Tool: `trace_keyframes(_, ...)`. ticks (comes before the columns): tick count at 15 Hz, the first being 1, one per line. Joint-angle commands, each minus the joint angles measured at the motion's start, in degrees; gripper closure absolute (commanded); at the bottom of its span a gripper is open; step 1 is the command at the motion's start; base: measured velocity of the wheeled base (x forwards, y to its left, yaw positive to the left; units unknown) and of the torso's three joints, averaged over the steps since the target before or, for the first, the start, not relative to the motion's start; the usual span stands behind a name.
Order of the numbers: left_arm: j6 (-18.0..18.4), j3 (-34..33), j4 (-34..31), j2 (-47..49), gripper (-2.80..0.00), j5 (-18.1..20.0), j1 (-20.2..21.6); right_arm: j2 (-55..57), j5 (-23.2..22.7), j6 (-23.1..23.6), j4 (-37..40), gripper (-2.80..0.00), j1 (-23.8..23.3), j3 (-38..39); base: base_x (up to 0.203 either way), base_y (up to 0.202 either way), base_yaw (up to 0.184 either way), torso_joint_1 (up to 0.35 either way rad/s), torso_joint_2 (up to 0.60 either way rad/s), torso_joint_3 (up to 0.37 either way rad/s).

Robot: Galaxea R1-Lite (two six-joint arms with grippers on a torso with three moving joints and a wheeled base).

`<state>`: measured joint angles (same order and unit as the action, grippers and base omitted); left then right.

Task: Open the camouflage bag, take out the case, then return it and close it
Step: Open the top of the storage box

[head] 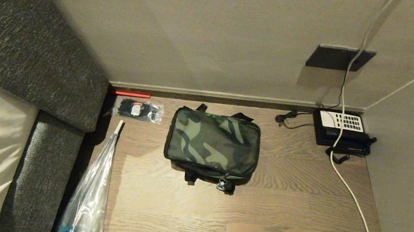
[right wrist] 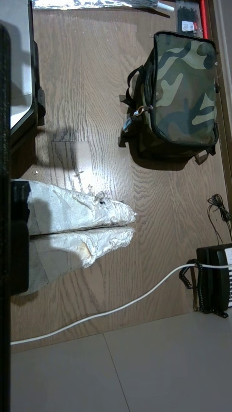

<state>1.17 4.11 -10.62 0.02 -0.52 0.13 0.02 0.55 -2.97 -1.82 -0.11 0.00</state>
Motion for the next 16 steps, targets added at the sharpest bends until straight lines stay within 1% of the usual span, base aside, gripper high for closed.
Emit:
trace_keyframes(1,-0.40,-0.05,-0.02,-0.11,0.00,0.08,-0.03,-1.17,-0.02,-0.01,-0.03,0.00,0.02,0.79,0.000,0.000,0.000,0.000,0.00,0.000)
trace_keyframes(6,-0.20,0.11,-0.11,-0.11,0.00,-0.10,0.04,-1.17,-0.02,-0.01,-0.03,0.00,0.02,0.79,0.000,0.000,0.000,0.002,0.00,-0.030)
trace_keyframes(16,-0.38,0.02,-0.11,-0.11,0.00,-0.18,0.04,-1.17,-0.02,-0.01,-0.03,0.00,0.02,0.79,0.000,0.000,0.000,0.001,0.00,-0.193)
